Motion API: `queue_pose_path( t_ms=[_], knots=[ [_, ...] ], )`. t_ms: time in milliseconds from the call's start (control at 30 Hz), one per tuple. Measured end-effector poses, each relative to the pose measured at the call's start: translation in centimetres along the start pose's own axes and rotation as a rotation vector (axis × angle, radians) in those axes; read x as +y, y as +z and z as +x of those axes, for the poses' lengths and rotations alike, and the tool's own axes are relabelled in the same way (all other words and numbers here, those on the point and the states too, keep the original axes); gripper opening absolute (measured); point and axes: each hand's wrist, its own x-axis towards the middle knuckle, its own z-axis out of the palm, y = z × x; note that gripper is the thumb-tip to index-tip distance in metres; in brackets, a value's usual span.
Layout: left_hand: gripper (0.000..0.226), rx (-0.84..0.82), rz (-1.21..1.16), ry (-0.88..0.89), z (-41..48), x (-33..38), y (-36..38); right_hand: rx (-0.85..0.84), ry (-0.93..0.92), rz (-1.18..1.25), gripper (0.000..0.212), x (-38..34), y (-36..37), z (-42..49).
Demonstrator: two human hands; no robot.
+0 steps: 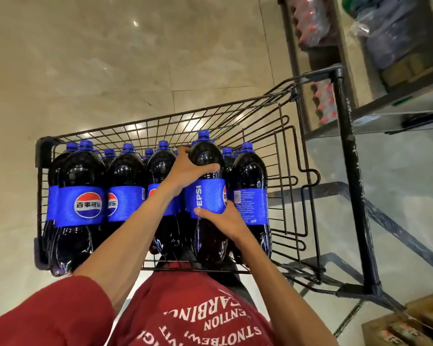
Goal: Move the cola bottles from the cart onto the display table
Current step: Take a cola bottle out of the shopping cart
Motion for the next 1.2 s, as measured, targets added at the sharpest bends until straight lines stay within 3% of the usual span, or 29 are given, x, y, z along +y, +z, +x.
queue_pose_path(
  t_ms=[167,233,467,600,833,1200],
  knots=[
    [0.09,0.007,-0.043,0.019,-1.1,-0.4,0.1,-0.098,-0.07,0.007,0.054,-1.2,-1.0,-1.5],
    [0.088,0.013,-0.057,0.023,-1.5,-0.4,0.0,-0.094,-0.114,0.006,0.047,-1.1,-1.1,-1.4],
    [0.087,0.045,-0.046,0.05,-3.4,-0.9,-0.3,-0.03,-0.133,-0.158,0.093,0.0,-0.2,-1.4],
    [0.093,0.131,-0.041,0.098,-5.2,-0.7,-0.7,-0.01,-0.208,-0.172,0.084,-0.2,-0.5,-2.5],
    [0.09,0.379,-0.062,0.236,-10.8,1.2,-1.2,-0.025,-0.41,-0.24,0.088,-1.7,-1.3,-5.0],
    [0.094,0.735,-0.207,0.475,-23.3,0.5,0.7,-0.164,-0.746,-0.401,0.079,-1.6,-2.6,-11.5]
  ],
)
